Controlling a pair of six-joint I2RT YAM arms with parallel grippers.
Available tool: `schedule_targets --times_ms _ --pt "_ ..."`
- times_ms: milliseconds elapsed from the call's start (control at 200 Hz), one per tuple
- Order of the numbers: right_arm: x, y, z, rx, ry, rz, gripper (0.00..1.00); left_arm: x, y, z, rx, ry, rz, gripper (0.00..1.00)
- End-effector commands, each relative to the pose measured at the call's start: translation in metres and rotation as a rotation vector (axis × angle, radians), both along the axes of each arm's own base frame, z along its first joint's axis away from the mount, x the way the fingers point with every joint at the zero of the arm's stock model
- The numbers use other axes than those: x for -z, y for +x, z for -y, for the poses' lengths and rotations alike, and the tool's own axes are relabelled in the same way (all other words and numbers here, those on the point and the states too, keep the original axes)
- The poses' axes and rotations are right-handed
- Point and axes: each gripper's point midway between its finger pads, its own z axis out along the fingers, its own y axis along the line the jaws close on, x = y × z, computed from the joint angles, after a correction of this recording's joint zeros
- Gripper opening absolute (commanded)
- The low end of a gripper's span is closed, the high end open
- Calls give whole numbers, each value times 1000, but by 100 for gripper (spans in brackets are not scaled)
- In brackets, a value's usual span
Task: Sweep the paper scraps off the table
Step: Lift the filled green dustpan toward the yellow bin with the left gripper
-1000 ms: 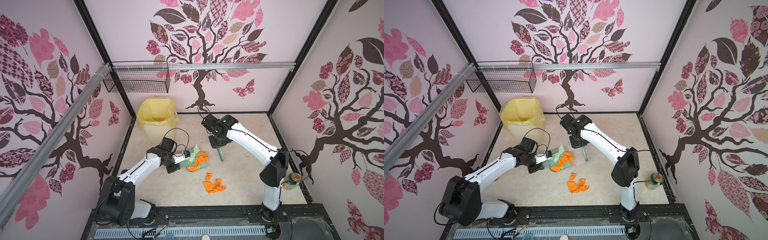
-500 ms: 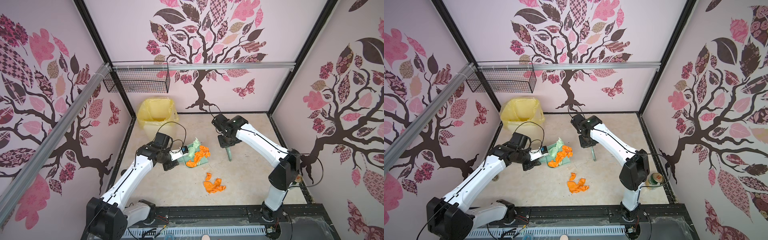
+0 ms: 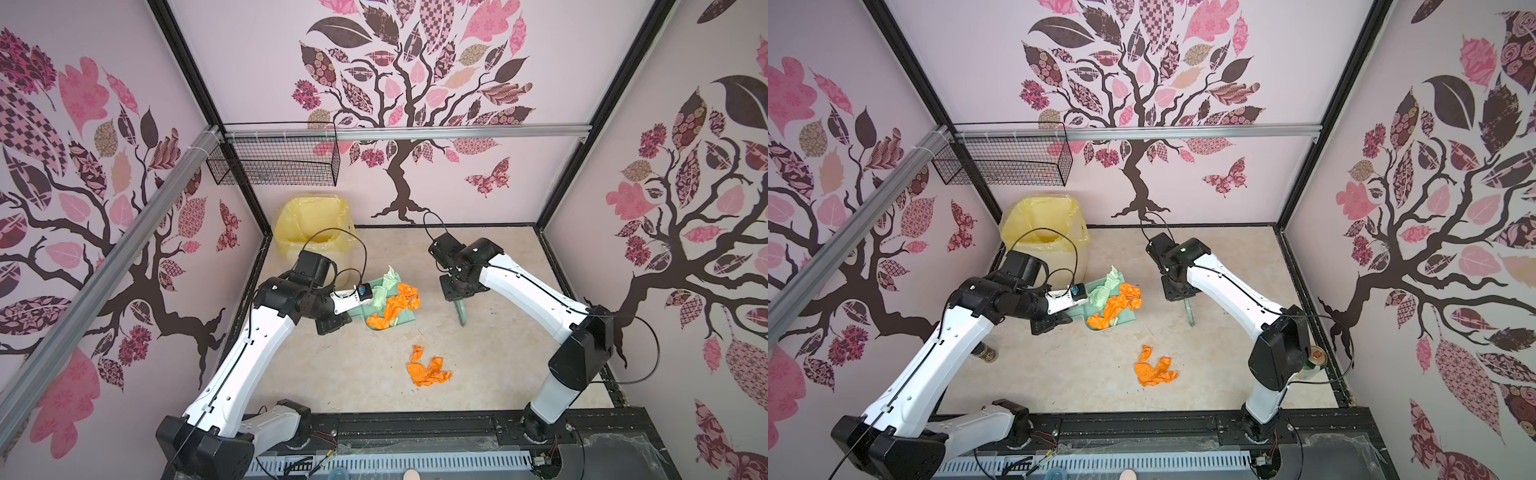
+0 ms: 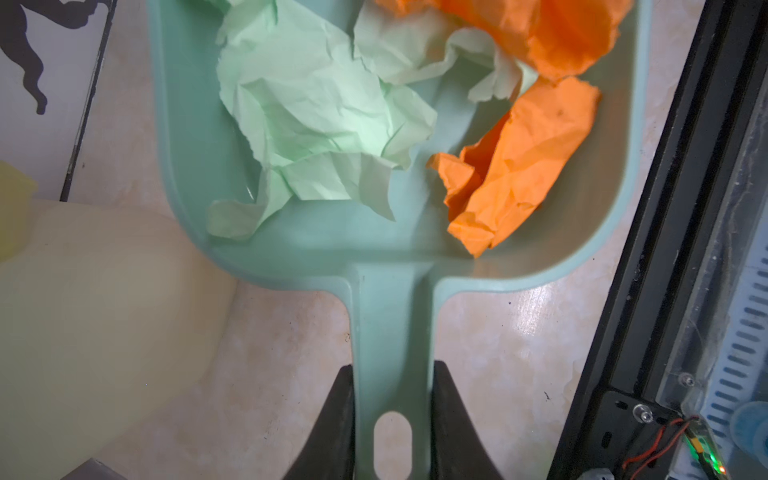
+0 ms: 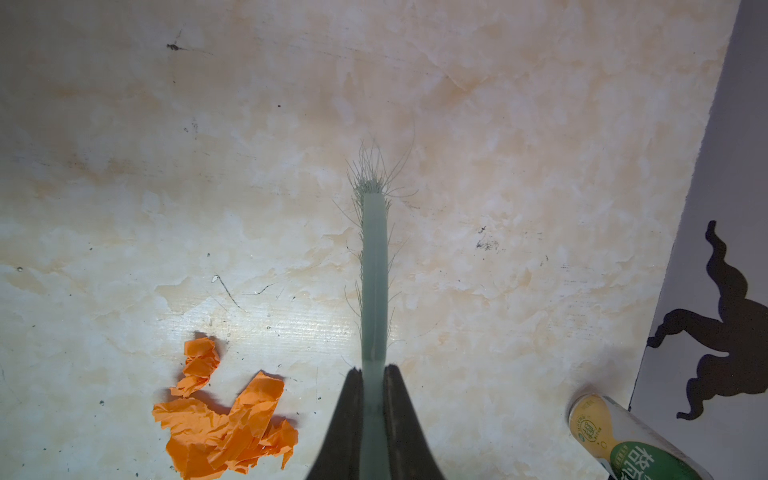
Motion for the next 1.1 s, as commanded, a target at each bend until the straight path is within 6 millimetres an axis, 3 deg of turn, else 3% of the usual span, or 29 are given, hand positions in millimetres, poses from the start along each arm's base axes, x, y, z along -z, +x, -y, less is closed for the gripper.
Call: schedule_targets --times_ms 0,330,655,935,1095 --pt "-13 -4 6 2 28 34 0 -23 -4 -1 17 -38 -14 0" --pt "-5 -11 12 -5 33 26 0 -61 17 -15 -8 -43 14 0" --pt "3 -13 11 -11 48 17 0 -112 37 -40 -58 -100 47 0" --pt "6 -12 10 -21 46 12 0 -132 58 -69 -110 -107 75 0" --pt "10 -12 9 -25 45 5 0 -136 81 -94 -158 -105 82 0"
